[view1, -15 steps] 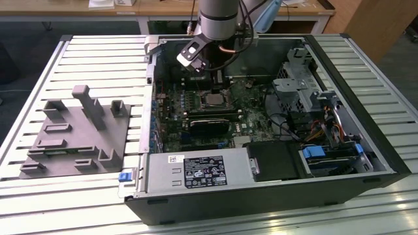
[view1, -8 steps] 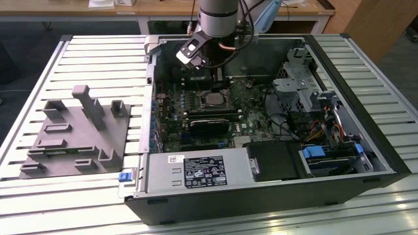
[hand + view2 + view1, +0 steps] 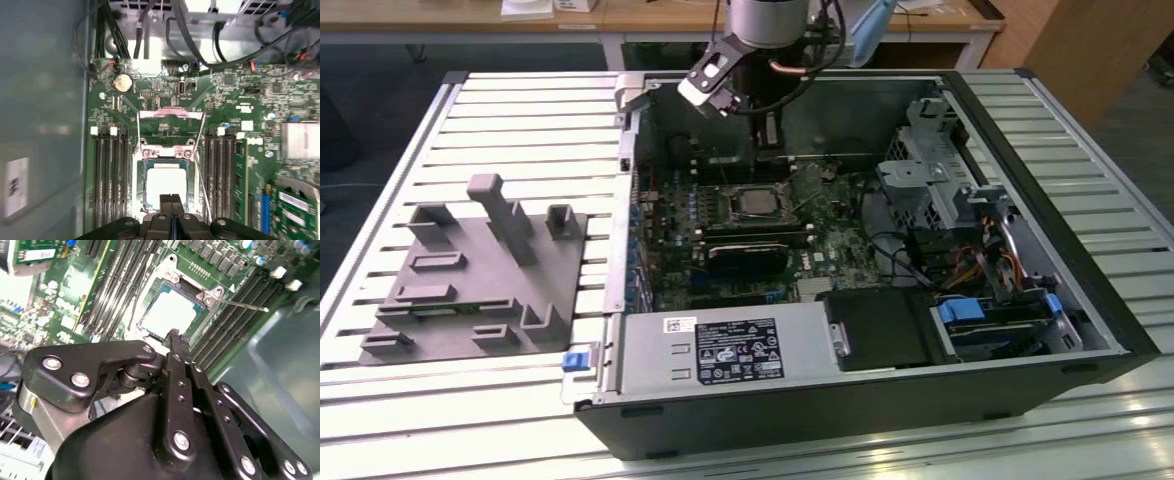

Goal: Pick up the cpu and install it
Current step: 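Close the cpu cover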

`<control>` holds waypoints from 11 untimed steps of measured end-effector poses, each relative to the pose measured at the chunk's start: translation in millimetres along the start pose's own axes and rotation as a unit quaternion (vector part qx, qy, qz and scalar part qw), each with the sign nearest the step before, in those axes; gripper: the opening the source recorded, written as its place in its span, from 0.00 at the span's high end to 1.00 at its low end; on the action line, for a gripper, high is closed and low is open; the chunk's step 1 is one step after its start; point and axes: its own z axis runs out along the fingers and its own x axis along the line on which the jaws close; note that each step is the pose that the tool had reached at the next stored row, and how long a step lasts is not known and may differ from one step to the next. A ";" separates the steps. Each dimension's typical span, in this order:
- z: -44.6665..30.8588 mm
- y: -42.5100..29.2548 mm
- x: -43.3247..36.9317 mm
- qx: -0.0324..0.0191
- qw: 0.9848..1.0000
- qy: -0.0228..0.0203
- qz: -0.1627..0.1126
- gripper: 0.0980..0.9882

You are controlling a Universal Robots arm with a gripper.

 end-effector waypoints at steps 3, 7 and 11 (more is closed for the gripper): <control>-11.5 0.5 -0.3 0.000 1.000 0.000 0.000 0.99; -12.6 0.5 -1.6 0.000 1.000 0.000 0.000 0.99; -12.4 0.5 -5.4 0.000 1.000 0.000 0.000 0.99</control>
